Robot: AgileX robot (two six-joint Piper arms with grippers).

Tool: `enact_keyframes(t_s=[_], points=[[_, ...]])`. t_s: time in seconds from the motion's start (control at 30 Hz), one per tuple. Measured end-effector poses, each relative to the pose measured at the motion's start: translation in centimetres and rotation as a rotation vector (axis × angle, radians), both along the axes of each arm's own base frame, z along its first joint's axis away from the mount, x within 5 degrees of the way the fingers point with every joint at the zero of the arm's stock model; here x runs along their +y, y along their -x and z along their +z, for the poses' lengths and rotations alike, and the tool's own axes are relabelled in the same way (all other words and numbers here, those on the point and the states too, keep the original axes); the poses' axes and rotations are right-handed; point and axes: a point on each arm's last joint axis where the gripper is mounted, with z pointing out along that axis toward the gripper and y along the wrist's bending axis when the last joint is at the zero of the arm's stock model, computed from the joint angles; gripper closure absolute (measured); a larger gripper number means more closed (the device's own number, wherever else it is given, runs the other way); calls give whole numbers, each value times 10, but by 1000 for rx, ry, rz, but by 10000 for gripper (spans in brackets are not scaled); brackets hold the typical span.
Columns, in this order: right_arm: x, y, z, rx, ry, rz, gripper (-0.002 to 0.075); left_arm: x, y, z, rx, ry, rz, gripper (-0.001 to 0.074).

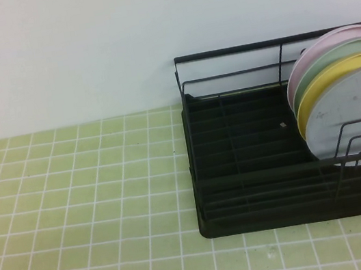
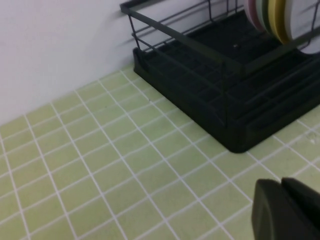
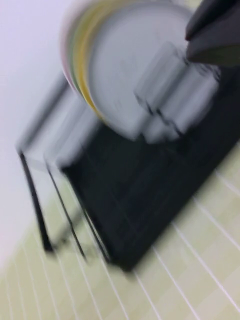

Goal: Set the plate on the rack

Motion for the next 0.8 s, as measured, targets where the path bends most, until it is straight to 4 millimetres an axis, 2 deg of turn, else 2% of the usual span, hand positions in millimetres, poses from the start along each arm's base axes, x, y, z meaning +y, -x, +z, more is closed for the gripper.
enact_keyframes(t_s=[0.1,0.23,0.4,0.57,0.8], points=[[-10,-3,0,-144,-44,-119,725,-1,2,-3,28,-11,-21,736],[-22,-6,-22,-199,-135,-263,725,-2,3,-5,53,-20,-40,736],[-28,-7,-64,-118,-319,-355,725,-2,4,-5,57,-21,-43,737],[-29,-15,-106,-29,-314,-380,725,-2,4,-5,57,-21,-43,736],[-28,-13,-116,74,-304,-383,725,-2,4,-5,57,-21,-43,737]])
